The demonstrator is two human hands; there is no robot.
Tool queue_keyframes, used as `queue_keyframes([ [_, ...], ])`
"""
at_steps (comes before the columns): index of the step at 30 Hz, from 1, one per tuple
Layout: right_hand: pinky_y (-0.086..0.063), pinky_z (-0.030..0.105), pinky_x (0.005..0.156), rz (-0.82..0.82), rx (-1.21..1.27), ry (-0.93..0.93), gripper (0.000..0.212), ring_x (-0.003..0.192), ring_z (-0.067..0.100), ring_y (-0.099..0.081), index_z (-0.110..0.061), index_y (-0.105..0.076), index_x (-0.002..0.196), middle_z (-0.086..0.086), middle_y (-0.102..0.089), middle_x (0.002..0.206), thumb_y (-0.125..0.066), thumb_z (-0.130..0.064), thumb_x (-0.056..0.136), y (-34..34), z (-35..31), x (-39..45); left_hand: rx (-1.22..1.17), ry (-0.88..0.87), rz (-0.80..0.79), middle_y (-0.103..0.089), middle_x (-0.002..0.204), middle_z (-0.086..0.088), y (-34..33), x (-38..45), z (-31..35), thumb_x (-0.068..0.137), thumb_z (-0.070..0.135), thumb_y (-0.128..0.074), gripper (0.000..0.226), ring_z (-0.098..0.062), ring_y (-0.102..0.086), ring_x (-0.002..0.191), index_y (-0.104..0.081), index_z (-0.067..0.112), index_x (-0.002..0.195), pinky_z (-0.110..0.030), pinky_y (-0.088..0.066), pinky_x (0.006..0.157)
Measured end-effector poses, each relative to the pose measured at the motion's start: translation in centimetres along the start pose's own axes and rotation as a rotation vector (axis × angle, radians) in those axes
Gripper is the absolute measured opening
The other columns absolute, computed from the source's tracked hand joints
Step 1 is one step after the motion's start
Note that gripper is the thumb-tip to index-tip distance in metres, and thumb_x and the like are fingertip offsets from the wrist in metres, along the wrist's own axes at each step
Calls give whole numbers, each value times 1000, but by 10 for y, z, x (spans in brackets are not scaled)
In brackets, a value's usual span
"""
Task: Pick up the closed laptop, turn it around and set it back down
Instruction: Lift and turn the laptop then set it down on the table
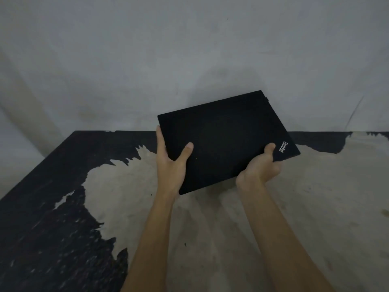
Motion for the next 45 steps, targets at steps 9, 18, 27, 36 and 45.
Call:
queue_keyframes([
  [9, -62, 45, 91, -292, -204, -125, 35, 110, 19, -71, -21, -68, 126, -1, -75, 120, -73, -21, 91, 7, 0, 14, -132, 75, 87, -57, 141, 21, 30, 11, 2, 91, 23, -78, 90, -8, -60, 127, -25, 46, 160, -33, -58, 97],
  [18, -60, 39, 87, -848, -431, -337, 39, 119, 27, -71, -17, -75, 126, 8, -74, 131, -70, -32, 91, 40, -35, 69, -111, 157, -39, -69, 133, 18, 67, 21, -3, 89, 20, -80, 80, -12, -71, 115, -41, 48, 153, -38, -62, 91],
  [27, -56, 12, 81, -894, -668, 15, 83, 123, -8, -60, -39, -23, 162, -37, -49, 143, -70, -22, 95, 43, -40, 75, -76, 152, -207, -67, 139, 11, 60, 19, -7, 91, 21, -77, 71, -13, -70, 119, -47, 49, 149, -31, -62, 86],
  [36, -58, 29, 93, -815, -751, 56, 82, 129, 15, -62, -32, -30, 161, -6, -55, 153, -73, -20, 93, 54, -35, 96, -31, 144, -194, -76, 124, 11, 43, 11, -23, 96, 15, -70, 56, -12, -74, 109, -57, 39, 145, -26, -62, 80],
  [45, -56, 35, 100, -768, -886, 132, 83, 131, 20, -60, -23, -31, 162, 0, -57, 151, -76, -21, 92, 56, -33, 112, 159, 94, -85, -77, 114, 19, 31, 9, -38, 94, 15, -71, 50, -5, -72, 107, -61, 35, 138, -32, -60, 92],
])
Point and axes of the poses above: each hand's wrist, its own x-axis towards the middle knuckle, its own y-axis out of the back of the hand, z = x × y, the point moved 2 cm from there along x, towards the middle knuckle
